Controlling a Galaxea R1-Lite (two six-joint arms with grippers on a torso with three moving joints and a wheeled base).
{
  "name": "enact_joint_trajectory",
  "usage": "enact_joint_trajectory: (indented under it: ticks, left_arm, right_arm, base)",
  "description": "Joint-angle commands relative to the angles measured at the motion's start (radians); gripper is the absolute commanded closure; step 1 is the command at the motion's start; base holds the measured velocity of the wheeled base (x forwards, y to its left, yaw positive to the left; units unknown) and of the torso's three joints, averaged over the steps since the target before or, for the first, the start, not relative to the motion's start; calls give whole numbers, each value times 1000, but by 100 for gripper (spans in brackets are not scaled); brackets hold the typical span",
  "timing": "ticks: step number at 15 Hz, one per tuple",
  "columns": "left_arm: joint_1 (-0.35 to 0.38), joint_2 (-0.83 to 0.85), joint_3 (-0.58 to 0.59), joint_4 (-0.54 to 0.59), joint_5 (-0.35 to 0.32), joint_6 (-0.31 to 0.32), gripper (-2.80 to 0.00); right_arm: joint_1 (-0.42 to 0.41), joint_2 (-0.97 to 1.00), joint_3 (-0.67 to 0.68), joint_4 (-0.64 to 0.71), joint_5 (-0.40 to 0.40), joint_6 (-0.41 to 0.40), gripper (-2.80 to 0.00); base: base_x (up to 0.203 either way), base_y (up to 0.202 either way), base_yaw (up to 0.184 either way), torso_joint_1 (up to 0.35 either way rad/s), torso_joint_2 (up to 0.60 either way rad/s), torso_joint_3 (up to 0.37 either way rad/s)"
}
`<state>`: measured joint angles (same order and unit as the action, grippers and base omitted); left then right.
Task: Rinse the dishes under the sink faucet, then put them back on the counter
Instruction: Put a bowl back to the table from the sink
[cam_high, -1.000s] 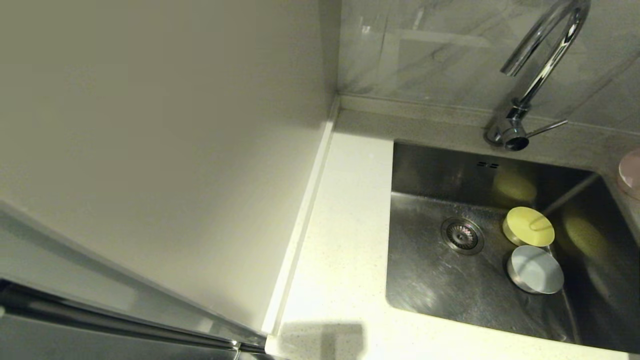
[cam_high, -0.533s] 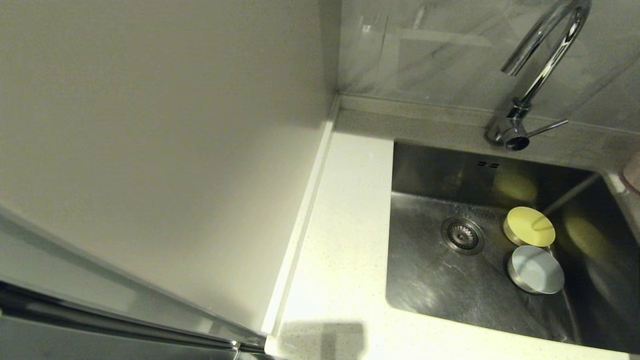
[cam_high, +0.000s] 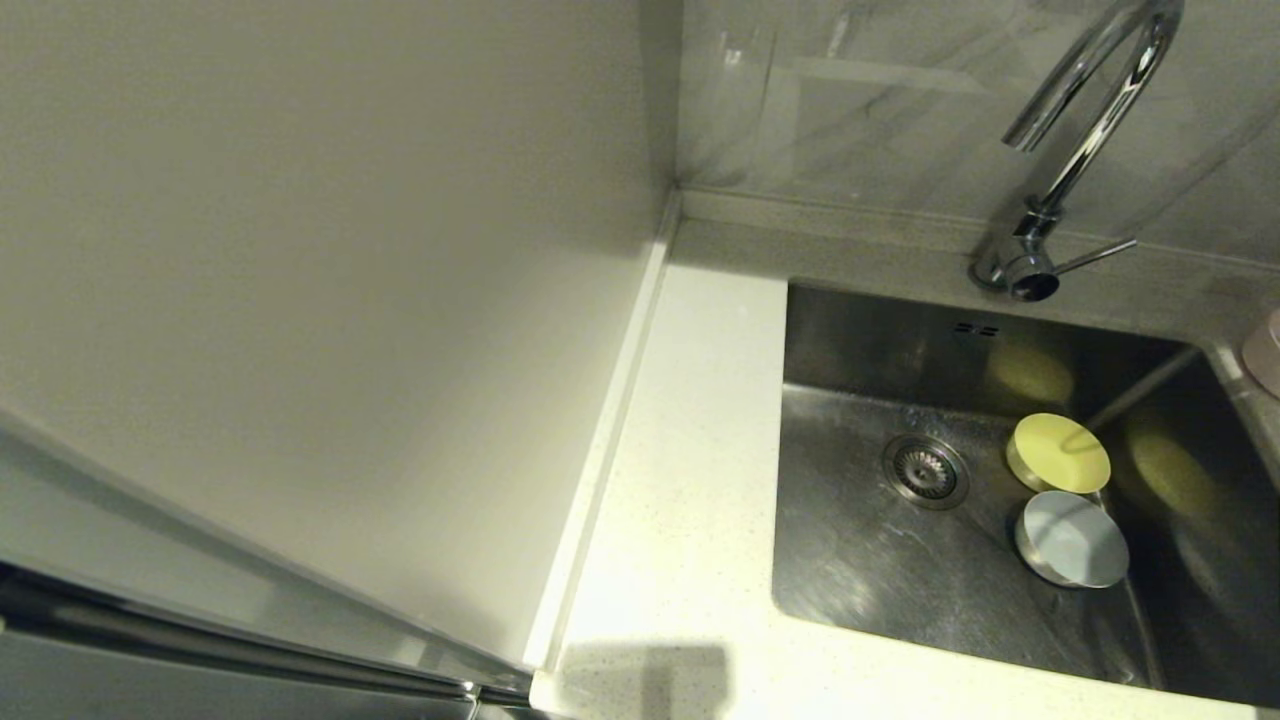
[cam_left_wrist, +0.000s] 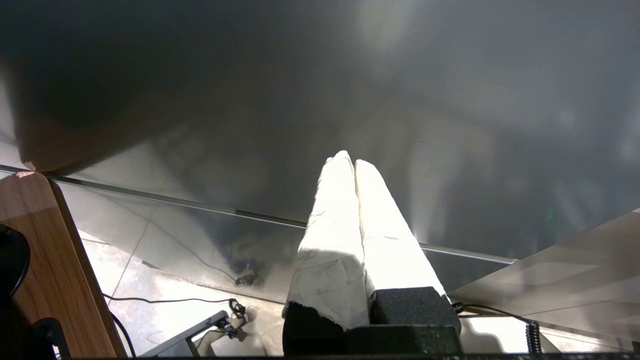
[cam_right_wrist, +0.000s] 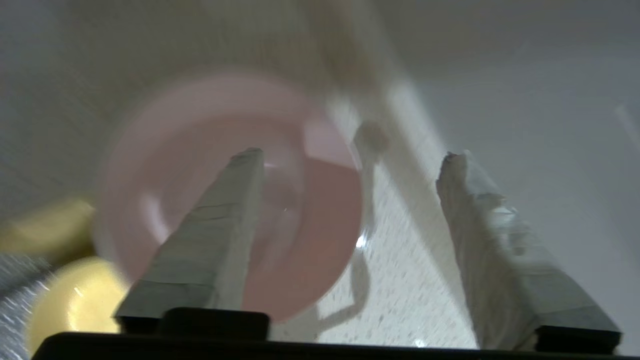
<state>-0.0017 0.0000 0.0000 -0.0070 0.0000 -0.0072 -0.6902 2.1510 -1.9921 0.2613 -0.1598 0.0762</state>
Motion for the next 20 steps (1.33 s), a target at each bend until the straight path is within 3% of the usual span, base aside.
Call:
enact_joint_trajectory:
  ticks: [1,5,8,11,15,17,20]
  left_arm:
    - [0,0,3,-1,0,0,0]
    - [0,0,3,-1,0,0,0]
    - [0,0,3,-1,0,0,0]
    - [0,0,3,-1,0,0,0]
    - [0,0,3,-1,0,0,0]
    - [0,0,3,-1,0,0,0]
    - [0,0,3,-1,0,0,0]
  right_arm:
    - [9,-78,1,-5,11,3,-280]
    - [117,-250,25,118,182,-8,-280]
    - [235,-349,131,242,271,-108,-280]
    - [280,-395,306,262,281,-222,-280]
    - [284,-438,472,262,279,-318,-280]
    - [285,-449,550,249,282,-404,-280]
    - [302,-400,631,35,290,-518,-280]
  base:
    - [0,0,0,0,0,0]
    - [0,0,0,0,0,0]
    - [0,0,0,0,0,0]
    - [0,0,0,0,0,0]
    - [0,0,0,0,0,0]
    - [0,0,0,0,0,0]
    - [0,0,0,0,0,0]
